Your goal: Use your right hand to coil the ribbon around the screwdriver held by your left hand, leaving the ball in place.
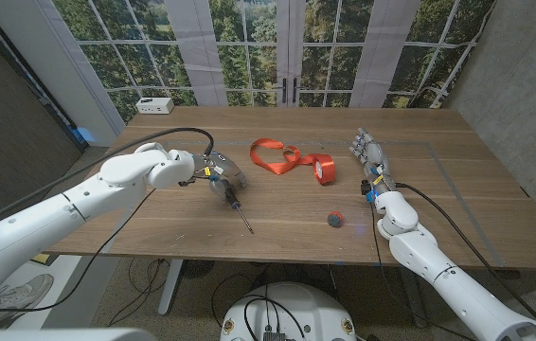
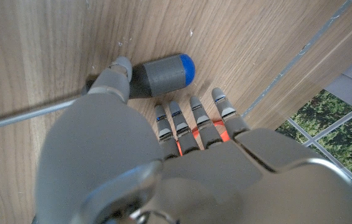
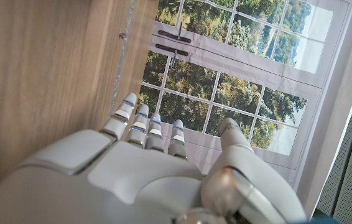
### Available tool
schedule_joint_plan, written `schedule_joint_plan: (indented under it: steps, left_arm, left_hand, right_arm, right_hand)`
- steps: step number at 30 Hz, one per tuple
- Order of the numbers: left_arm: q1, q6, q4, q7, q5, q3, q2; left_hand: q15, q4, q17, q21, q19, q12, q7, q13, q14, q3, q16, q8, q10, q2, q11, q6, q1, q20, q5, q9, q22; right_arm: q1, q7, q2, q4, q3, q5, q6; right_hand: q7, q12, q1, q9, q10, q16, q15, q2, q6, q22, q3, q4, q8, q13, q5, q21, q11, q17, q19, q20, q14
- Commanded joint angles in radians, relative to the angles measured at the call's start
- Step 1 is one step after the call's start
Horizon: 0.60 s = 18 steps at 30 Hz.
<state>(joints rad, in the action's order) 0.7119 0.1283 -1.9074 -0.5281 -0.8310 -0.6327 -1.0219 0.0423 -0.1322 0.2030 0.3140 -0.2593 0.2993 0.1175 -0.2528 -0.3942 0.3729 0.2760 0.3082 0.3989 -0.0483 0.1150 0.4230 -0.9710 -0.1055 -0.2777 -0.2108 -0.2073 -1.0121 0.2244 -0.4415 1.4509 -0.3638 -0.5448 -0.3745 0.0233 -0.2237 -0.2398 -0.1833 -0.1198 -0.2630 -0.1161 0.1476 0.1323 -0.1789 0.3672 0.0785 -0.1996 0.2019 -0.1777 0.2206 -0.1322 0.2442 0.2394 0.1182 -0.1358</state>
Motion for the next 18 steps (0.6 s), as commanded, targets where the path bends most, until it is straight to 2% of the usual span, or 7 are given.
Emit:
schedule_joint_plan:
  steps: [1, 2, 6, 8, 12, 15, 18]
  left_arm:
    - [0.017, -0.010, -0.008, 0.001, -0.007, -0.003, -0.008]
    - [0.017, -0.011, -0.009, -0.001, -0.016, -0.006, -0.008]
    - [0.017, -0.002, 0.000, -0.002, -0.005, -0.009, -0.005]
    - [0.025, -0.008, -0.002, 0.013, 0.000, -0.002, -0.007]
    - [0.028, -0.011, -0.003, 0.018, -0.003, -0.001, -0.007]
    - [0.030, -0.007, -0.001, 0.027, -0.012, -0.005, -0.007]
    - [0.034, -0.004, 0.008, 0.046, -0.014, -0.007, -0.003]
  left_hand:
    - [0.115, -0.003, 0.027, 0.015, -0.029, 0.032, 0.000, -0.016, -0.065, -0.019, 0.043, 0.026, 0.076, 0.028, 0.005, 0.056, -0.020, 0.011, 0.001, -0.004, -0.007]
    - [0.120, -0.005, 0.035, 0.019, -0.035, 0.042, 0.002, -0.022, -0.077, -0.024, 0.053, 0.032, 0.094, 0.034, 0.015, 0.070, -0.027, 0.011, 0.004, -0.004, -0.008]
    - [0.138, -0.011, 0.061, 0.029, -0.050, 0.072, 0.008, -0.037, -0.135, -0.041, 0.093, 0.049, 0.148, 0.046, 0.019, 0.108, -0.049, 0.022, 0.015, -0.004, -0.010]
    - [0.158, -0.018, 0.087, 0.044, -0.074, 0.106, 0.008, -0.053, -0.198, -0.051, 0.134, 0.074, 0.208, 0.066, 0.031, 0.172, -0.079, 0.031, 0.030, -0.002, -0.012]
    - [0.169, -0.029, 0.153, 0.083, -0.128, 0.165, -0.004, -0.086, -0.315, -0.066, 0.227, 0.101, 0.306, 0.111, 0.044, 0.266, -0.149, 0.046, 0.055, 0.001, -0.019]
    - [0.172, -0.031, 0.188, 0.098, -0.143, 0.186, -0.013, -0.101, -0.345, -0.071, 0.266, 0.113, 0.343, 0.131, 0.045, 0.310, -0.178, 0.050, 0.063, 0.002, -0.024]
    - [0.183, -0.034, 0.220, 0.119, -0.166, 0.210, -0.022, -0.119, -0.385, -0.068, 0.307, 0.140, 0.386, 0.158, 0.042, 0.391, -0.215, 0.056, 0.070, 0.002, -0.030]
  right_arm:
    - [0.004, -0.003, 0.008, -0.013, 0.001, -0.006, -0.009]
    - [0.005, -0.009, 0.004, -0.014, -0.001, -0.005, -0.007]
    - [0.003, -0.003, 0.005, -0.012, -0.001, -0.003, -0.005]
    - [0.002, 0.001, 0.004, -0.008, 0.000, -0.003, -0.002]
    - [0.002, 0.000, 0.003, -0.005, -0.001, -0.001, -0.003]
    - [0.001, 0.001, 0.001, -0.003, -0.001, 0.001, -0.002]
    - [-0.002, 0.004, -0.002, 0.003, -0.001, 0.004, 0.001]
  right_hand:
    - [0.001, 0.005, 0.007, -0.004, -0.004, -0.005, -0.006, -0.002, 0.005, -0.006, 0.000, -0.007, 0.001, 0.005, -0.003, -0.005, -0.002, 0.004, 0.003, 0.006, -0.002]
    - [0.000, 0.005, 0.008, -0.004, -0.003, -0.005, -0.006, -0.002, 0.005, -0.006, 0.000, -0.007, 0.001, 0.005, -0.003, -0.005, -0.002, 0.004, 0.003, 0.006, -0.002]
    - [0.001, 0.005, 0.008, -0.004, -0.005, -0.005, -0.006, -0.001, 0.006, -0.006, 0.000, -0.007, 0.001, 0.005, -0.003, -0.005, -0.002, 0.004, 0.004, 0.005, -0.002]
    - [0.001, 0.005, 0.007, -0.004, -0.006, -0.005, -0.007, -0.002, 0.006, -0.006, 0.000, -0.007, 0.001, 0.005, -0.003, -0.005, -0.002, 0.004, 0.004, 0.005, -0.003]
    - [0.001, 0.005, 0.007, -0.004, -0.004, -0.005, -0.007, -0.001, 0.006, -0.006, 0.000, -0.007, 0.001, 0.006, -0.004, -0.005, -0.002, 0.004, 0.004, 0.006, -0.003]
    - [0.001, 0.006, 0.007, -0.004, -0.005, -0.005, -0.007, -0.001, 0.008, -0.006, 0.000, -0.007, 0.001, 0.006, -0.004, -0.005, -0.002, 0.004, 0.004, 0.006, -0.004]
    - [0.001, 0.006, 0.006, -0.004, -0.004, -0.006, -0.008, 0.000, 0.008, -0.006, 0.001, -0.007, 0.001, 0.006, -0.004, -0.005, -0.003, 0.004, 0.004, 0.006, -0.006]
